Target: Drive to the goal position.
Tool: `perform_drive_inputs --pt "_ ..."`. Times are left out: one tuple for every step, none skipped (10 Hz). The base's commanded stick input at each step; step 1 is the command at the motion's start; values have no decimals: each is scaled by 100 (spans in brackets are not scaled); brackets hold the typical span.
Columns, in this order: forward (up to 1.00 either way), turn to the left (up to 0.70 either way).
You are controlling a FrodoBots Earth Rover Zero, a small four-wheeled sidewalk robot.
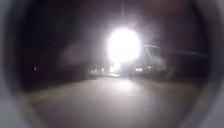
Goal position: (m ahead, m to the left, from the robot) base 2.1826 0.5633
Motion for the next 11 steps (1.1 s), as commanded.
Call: perform_drive_inputs --pt "100 -2" --pt "100 -2" --pt "100 -3" --pt "100 -4" --pt "100 -5" --pt "100 -5" --pt "100 -4" --pt "100 -3" --pt "100 -2" --pt "100 -1" --pt "100 0"
